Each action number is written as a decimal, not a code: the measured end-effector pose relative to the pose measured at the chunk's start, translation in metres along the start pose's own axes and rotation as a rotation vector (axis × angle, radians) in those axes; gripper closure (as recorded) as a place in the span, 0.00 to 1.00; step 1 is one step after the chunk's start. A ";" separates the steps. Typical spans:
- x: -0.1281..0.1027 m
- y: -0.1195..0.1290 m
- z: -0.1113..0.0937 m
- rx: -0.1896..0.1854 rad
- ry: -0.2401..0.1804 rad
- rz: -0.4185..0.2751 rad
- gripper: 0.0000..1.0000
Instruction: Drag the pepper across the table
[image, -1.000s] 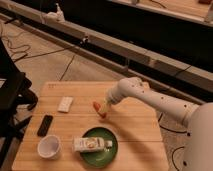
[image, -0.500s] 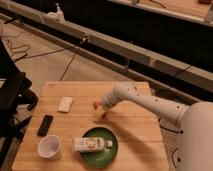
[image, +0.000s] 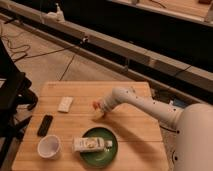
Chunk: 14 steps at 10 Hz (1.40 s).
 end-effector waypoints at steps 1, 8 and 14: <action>-0.002 0.001 0.000 -0.004 -0.009 -0.005 0.62; -0.011 -0.003 -0.011 0.018 -0.042 -0.061 1.00; 0.028 -0.021 -0.042 0.102 -0.022 0.032 1.00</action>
